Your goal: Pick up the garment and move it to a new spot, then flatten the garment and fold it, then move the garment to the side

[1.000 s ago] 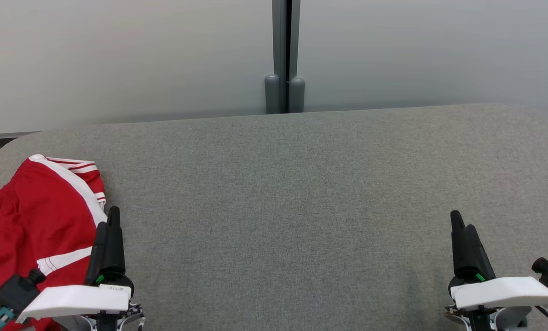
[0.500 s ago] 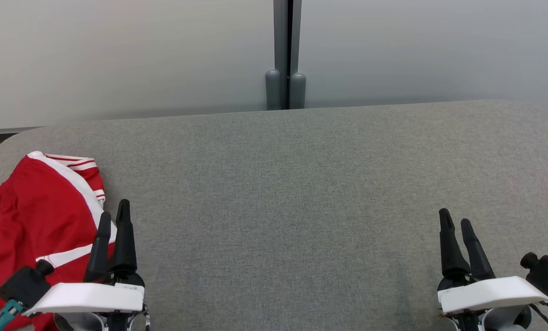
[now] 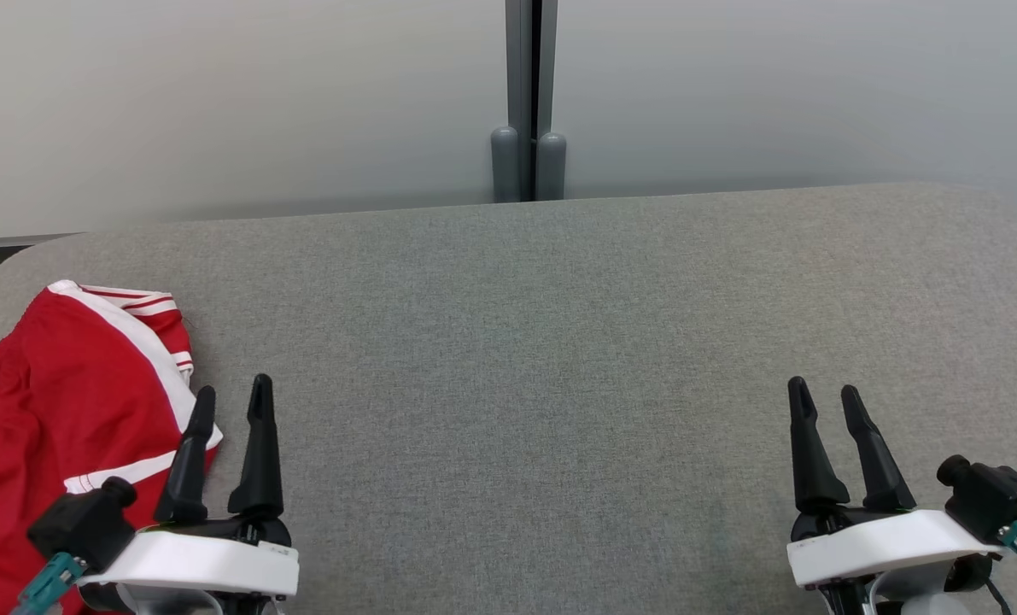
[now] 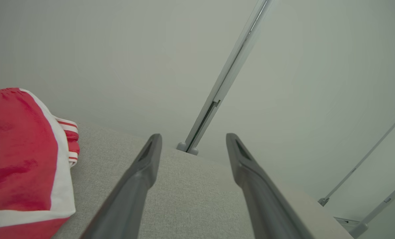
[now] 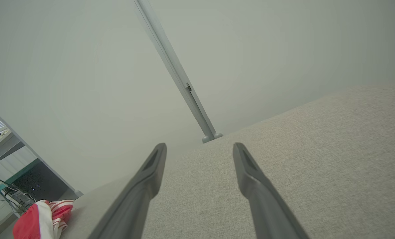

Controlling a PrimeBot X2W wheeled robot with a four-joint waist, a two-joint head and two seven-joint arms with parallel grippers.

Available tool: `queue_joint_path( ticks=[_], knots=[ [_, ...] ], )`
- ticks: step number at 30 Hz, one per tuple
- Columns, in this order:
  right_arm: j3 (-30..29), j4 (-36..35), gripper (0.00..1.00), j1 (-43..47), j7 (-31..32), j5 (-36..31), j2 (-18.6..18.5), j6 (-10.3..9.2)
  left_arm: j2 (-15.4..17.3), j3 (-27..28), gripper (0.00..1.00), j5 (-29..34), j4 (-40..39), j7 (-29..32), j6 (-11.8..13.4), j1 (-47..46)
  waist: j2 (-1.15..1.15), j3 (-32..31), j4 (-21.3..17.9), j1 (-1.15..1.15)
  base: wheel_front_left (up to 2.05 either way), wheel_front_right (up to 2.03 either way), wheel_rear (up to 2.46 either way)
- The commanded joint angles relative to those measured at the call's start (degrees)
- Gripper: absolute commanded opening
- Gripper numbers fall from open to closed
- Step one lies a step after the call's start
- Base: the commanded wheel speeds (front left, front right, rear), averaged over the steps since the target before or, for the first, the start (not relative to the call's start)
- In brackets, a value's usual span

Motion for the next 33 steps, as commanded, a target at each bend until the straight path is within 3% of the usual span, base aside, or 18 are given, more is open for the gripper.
queue_joint_path(
  ticks=[1, 22, 33],
  knots=[
    [0.3, -0.7, 1.00, -0.4, -0.7, -1.7, -0.3, 0.01, 0.3, -0.6, 1.00, 2.3, -0.5, -0.5, 0.1, -0.2, 0.00, 0.0, 0.0, 0.00, 0.00, 0.00, 0.00],
    [0.1, -0.4, 1.00, 0.4, -3.4, -12.6, -0.4, 0.02, 0.4, -3.6, 1.00, 16.7, 0.5, -3.2, 2.2, 1.0, 0.00, -0.2, 0.1, 0.00, 0.00, 0.00, 0.00],
    [0.1, 0.0, 1.00, 0.8, -4.6, -16.8, -0.4, 0.01, 0.4, -3.8, 1.00, 20.7, 1.7, -4.4, 2.9, 1.8, 0.00, -0.5, 0.2, 0.00, 0.00, 0.00, 0.00]
  ],
)
